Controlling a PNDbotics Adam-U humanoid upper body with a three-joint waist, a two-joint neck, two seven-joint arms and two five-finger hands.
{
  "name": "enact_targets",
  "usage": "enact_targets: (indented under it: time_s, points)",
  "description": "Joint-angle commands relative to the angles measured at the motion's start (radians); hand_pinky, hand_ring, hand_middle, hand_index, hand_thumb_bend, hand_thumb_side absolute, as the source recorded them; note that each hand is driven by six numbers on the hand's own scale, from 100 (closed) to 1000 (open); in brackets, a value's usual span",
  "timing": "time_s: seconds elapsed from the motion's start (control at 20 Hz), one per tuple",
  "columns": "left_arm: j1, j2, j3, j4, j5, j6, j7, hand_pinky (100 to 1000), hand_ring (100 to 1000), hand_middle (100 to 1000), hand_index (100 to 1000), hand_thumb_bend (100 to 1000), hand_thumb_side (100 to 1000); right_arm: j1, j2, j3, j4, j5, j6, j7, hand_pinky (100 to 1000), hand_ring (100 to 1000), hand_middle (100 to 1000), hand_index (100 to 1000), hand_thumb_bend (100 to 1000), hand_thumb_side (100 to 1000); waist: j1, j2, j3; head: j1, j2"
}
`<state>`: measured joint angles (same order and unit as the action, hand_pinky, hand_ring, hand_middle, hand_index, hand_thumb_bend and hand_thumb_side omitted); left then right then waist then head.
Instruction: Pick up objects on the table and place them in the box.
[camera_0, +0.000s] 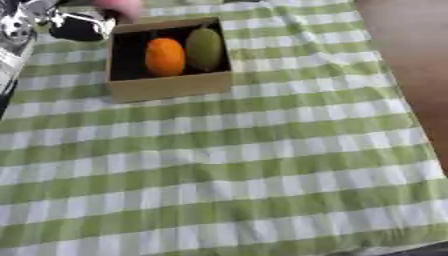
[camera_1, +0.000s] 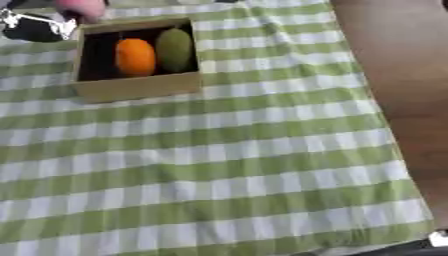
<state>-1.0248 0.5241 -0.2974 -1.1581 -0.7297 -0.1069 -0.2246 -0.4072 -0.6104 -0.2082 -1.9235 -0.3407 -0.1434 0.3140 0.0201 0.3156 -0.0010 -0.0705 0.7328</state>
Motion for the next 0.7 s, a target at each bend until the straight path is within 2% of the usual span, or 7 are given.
enact_targets:
  time_s: [0.05,0.3,0.45,0.5,0.55,0.6,0.7]
  points:
    - [-0.029,-0.001,0.004,0.031,-0.046,-0.024,0.001,645,624,546,684,100,121,-0.016,-0.015,-0.005,-0.012,-0.007,-0.002,0.002,1000,986,627,966,100,528,-0.005,-0.021,-0.002,0.005,-0.013]
    - [-0.032,-0.027,0.005,0.082,-0.099,-0.045,-0.011,661,641,565,710,100,135,-0.014,-0.012,-0.006,-0.012,-0.006,0.0,0.002,1000,986,626,967,100,529,-0.007,-0.019,-0.005,0.007,-0.013]
    - [-0.036,-0.034,0.009,0.096,-0.117,-0.046,-0.017,724,718,643,807,121,118,-0.012,-0.009,-0.007,-0.011,-0.005,0.003,0.005,1000,987,625,968,100,529,-0.006,-0.018,-0.006,0.007,-0.013]
    - [-0.037,-0.034,0.011,0.1,-0.129,-0.04,-0.021,796,788,729,877,242,102,-0.012,-0.008,-0.007,-0.012,-0.004,0.004,0.006,1000,987,625,968,100,530,-0.005,-0.017,-0.006,0.006,-0.013]
    - [-0.039,-0.033,0.012,0.103,-0.148,-0.031,-0.027,829,813,755,893,302,100,-0.012,-0.008,-0.007,-0.012,-0.004,0.005,0.007,1000,987,625,968,100,530,-0.005,-0.017,-0.006,0.006,-0.014]
    - [-0.041,-0.033,0.013,0.106,-0.171,-0.022,-0.032,874,848,787,914,419,100,-0.011,-0.007,-0.007,-0.012,-0.004,0.006,0.008,1000,987,624,968,100,530,-0.004,-0.017,-0.006,0.005,-0.014]
    - [-0.044,-0.034,0.016,0.109,-0.222,-0.002,-0.042,900,875,809,929,506,100,-0.01,-0.007,-0.008,-0.012,-0.004,0.007,0.01,1000,988,624,969,100,530,-0.003,-0.017,-0.006,0.005,-0.013]
